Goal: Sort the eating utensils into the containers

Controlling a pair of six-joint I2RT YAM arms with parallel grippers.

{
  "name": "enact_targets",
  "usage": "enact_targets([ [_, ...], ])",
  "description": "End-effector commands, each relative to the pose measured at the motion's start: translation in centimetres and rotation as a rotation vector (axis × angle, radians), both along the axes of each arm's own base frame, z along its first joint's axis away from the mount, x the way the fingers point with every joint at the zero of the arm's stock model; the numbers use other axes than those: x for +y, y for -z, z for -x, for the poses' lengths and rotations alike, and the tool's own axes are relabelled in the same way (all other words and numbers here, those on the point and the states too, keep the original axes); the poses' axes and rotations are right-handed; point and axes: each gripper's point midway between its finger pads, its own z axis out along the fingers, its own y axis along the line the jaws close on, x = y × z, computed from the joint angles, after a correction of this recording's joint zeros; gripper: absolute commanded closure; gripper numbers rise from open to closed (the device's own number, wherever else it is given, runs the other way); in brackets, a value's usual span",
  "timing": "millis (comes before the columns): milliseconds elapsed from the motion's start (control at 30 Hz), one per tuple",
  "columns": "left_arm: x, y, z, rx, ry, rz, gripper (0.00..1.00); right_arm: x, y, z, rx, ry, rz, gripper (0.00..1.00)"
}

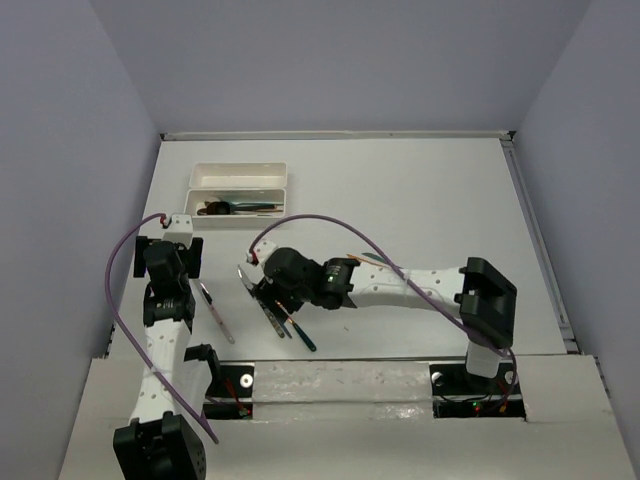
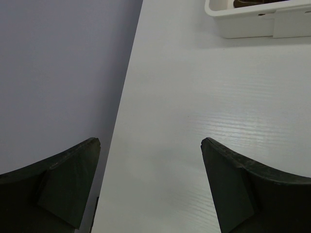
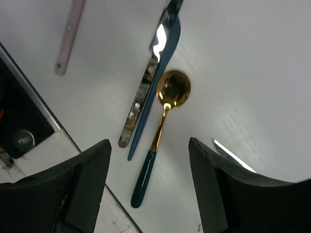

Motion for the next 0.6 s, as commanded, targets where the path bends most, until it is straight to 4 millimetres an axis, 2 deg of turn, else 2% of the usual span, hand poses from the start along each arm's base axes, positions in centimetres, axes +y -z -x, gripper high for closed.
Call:
enact_targets([
  [0,0.3,-0.7,0.0,-0.035,-0.010,-0.020,0.01,-2.5,5.3,3.9,0.181,0.103,0.109,0.34],
  [67,0.3,-0.7,0.0,-0.037,-0.007,-0.019,0.01,-3.3,7.5,4.2,0.208,0.126,0.155,0.44],
  [133,0.2,-0.7,0.0,-0.037,-0.003,-0.018,0.01,-3.3,9.1,4.7,0.242,0.124,0.186,0.46],
  [400,0.0,-0.6,-0.1,-0.036,0.009,-0.014,0.01,-3.5,12.3,5.6,0.294,0.149,0.242,0.48],
  [567,0.0,-0.7,-0.1,-0.036,0.008,-0.015,0.01,-4.4,14.2,5.6,0.299,0.183,0.298,0.51],
])
